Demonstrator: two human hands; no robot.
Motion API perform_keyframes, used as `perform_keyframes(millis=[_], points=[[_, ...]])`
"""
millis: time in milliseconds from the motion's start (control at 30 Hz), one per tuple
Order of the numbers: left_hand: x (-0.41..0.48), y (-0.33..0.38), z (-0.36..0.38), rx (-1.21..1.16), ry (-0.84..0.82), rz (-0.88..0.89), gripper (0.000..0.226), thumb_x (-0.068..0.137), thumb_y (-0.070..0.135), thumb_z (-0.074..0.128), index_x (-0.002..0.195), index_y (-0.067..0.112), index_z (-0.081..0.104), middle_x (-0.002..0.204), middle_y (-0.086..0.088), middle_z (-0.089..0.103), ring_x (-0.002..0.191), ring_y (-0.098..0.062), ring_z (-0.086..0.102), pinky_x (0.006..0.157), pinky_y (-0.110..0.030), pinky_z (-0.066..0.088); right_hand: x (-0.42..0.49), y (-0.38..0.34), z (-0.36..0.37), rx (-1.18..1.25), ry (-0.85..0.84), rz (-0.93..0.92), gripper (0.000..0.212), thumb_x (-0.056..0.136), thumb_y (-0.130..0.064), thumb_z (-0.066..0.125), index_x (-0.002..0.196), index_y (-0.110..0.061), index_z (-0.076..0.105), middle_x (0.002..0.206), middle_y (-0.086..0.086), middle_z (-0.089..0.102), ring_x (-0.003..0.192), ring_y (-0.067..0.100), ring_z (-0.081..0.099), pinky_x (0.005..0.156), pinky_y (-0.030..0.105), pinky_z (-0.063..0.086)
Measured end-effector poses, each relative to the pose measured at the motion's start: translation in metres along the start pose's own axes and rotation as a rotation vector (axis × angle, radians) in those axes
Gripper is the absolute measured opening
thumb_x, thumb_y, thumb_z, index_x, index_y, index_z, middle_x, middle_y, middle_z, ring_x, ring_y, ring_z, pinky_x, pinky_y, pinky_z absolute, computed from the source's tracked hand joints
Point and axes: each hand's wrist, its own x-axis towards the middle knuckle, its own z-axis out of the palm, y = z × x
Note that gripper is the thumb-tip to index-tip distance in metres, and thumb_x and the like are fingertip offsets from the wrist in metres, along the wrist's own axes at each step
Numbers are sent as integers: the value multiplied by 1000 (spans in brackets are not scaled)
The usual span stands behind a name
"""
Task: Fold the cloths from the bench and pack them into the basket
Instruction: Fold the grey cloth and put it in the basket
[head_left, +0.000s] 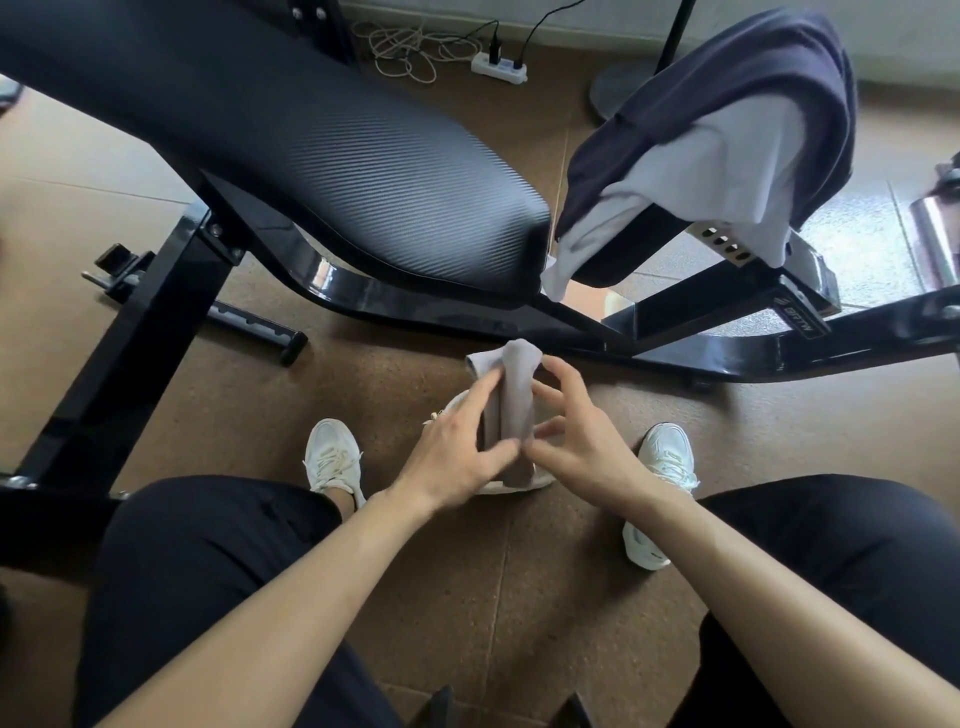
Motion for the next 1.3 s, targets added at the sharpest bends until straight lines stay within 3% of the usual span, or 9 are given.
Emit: perform_keyframes(millis=[100,200,333,433,533,733,933,1067,1300], points=[[4,0,-5,-196,54,-47,89,81,64,64,156,33,26,155,3,45,137,-17,49,103,-37,51,1,-1,1,31,19,-30,46,95,-2,59,130,-25,41,153,-1,47,102,12,69,85,30,60],[6,0,-3,-229,139,-54,74,91,35,73,153,29,34,153,5,46,133,-10,47,94,-18,45,4,3,2,-59,14,-69,34,99,-13,60,130,-27,57,145,-7,52,111,11,61,84,25,57],[11,-5,-2,-372,152,-89,67,91,18,73,149,29,40,150,3,49,136,-14,47,98,-26,52,7,12,4,-114,87,-106,40,93,-23,72,130,-33,61,143,-9,44,128,9,47,101,28,49],[13,-7,-8,-543,58,-132,64,89,18,73,140,41,41,146,4,51,130,-21,54,81,-29,62,9,13,-2,63,14,-16,62,89,-26,77,142,-39,48,145,-13,36,127,11,49,93,21,54],[14,-9,-13,-573,-84,-169,68,89,14,75,144,35,39,142,0,54,127,-24,59,89,-45,61,11,16,-12,209,-151,27,84,85,-19,81,152,-43,36,150,-17,35,122,4,53,88,20,56],[13,-17,-8,-486,-189,-220,78,88,19,78,150,26,32,148,0,46,133,-23,53,101,-49,55,12,30,-17,197,-303,107,94,79,-24,87,150,-51,33,155,-14,26,122,16,55,86,31,61],[3,-47,37,-440,-181,-359,85,90,27,76,155,31,22,154,1,42,130,-18,54,110,-44,48,11,77,12,218,-287,274,96,75,-12,87,149,-48,38,151,-5,35,130,25,51,100,48,56],[20,-68,58,-421,-195,-441,74,95,24,70,155,24,28,141,6,49,111,-8,59,85,-19,53,35,106,20,185,-303,392,98,73,-7,86,151,-44,38,146,4,39,128,29,50,100,49,55],[65,-130,93,-71,-46,-488,50,95,25,67,143,29,51,127,3,68,115,-20,65,96,-35,52,98,187,22,49,-236,495,94,80,-3,80,150,-46,33,145,5,36,126,28,50,91,42,60]])
